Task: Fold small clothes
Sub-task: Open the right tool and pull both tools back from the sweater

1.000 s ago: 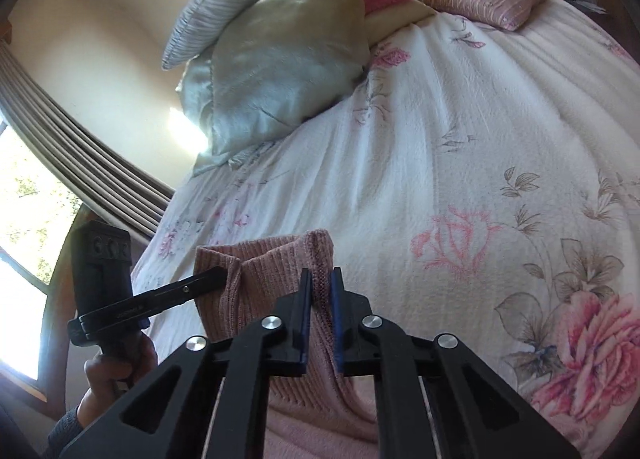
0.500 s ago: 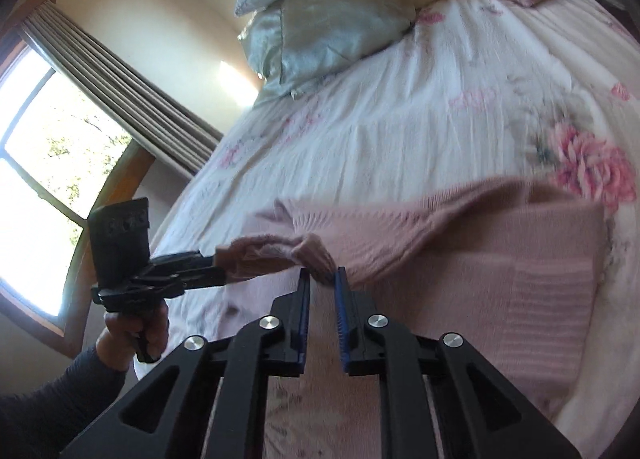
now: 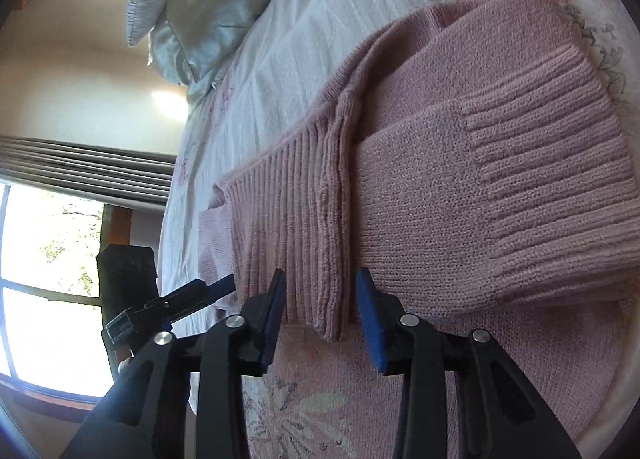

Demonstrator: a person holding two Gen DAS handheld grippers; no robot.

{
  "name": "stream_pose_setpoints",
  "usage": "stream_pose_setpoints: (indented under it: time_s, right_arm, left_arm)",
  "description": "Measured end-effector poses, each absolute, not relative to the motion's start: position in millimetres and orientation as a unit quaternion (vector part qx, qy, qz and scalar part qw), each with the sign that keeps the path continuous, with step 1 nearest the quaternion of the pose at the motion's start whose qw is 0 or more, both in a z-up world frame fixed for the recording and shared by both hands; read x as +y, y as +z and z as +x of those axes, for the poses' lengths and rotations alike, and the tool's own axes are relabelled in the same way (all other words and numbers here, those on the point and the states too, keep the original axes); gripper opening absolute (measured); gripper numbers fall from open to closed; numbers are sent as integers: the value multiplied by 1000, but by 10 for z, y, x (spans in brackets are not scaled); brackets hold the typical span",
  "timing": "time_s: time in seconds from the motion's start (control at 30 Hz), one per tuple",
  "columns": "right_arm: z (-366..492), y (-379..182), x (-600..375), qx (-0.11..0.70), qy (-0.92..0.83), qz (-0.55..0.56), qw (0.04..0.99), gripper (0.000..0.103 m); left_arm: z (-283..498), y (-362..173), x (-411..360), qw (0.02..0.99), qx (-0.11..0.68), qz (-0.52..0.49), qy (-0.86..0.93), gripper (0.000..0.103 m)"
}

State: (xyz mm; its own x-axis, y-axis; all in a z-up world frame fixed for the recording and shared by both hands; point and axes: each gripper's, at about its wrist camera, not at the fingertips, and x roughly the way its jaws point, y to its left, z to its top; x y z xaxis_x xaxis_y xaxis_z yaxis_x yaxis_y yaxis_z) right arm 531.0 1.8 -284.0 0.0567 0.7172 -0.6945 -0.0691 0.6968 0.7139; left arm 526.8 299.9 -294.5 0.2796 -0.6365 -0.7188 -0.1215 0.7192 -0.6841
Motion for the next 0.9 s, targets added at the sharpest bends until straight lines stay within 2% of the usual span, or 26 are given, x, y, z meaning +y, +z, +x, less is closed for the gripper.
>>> stream_pose_setpoints:
  time_s: [0.03, 0.07, 0.1, 0.13, 0.33, 0.47, 0.5, 0.57, 0.7, 0.77, 0.9]
  right_arm:
    - [5312, -2878, 58, 629, 283, 252, 679, 38]
    - [5303, -2893, 86, 629, 284, 249, 680, 33]
    - [5287, -2892, 105, 628, 290, 246, 679, 24]
    - [5268, -2874, 123, 625, 296, 242, 680, 11]
    - [5186, -2770, -16, 602, 289, 231, 708, 8]
    - [5174, -2946, -17, 621, 288, 211, 698, 9]
    - [5162, -2966, -2, 621, 288, 199, 701, 10]
    - [5138, -2899, 16, 614, 291, 198, 707, 17]
    - [4988, -2534, -64, 560, 303, 193, 747, 18]
    - [4968, -2500, -19, 554, 324, 208, 738, 18]
    - [5033, -2821, 156, 597, 300, 190, 720, 17]
  left_arm:
    - [5267, -2957, 2978, 729, 575, -330, -170, 68]
    - [5269, -2964, 2960, 729, 579, -326, -164, 55]
    - [5273, -2974, 2940, 728, 584, -319, -162, 14]
    - [5268, -2982, 2935, 730, 587, -312, -158, 5]
    - [5168, -3050, 3059, 741, 583, -301, -142, 4]
    - [5103, -3035, 3091, 749, 580, -285, -147, 5]
    - [5069, -2993, 3098, 755, 574, -280, -145, 6]
    - [4966, -2852, 3137, 774, 554, -271, -145, 10]
    - [4803, -2541, 3168, 795, 499, -297, -175, 21]
    - [4807, -2520, 3089, 788, 483, -317, -213, 26]
    - [4964, -2878, 2807, 756, 539, -316, -194, 30]
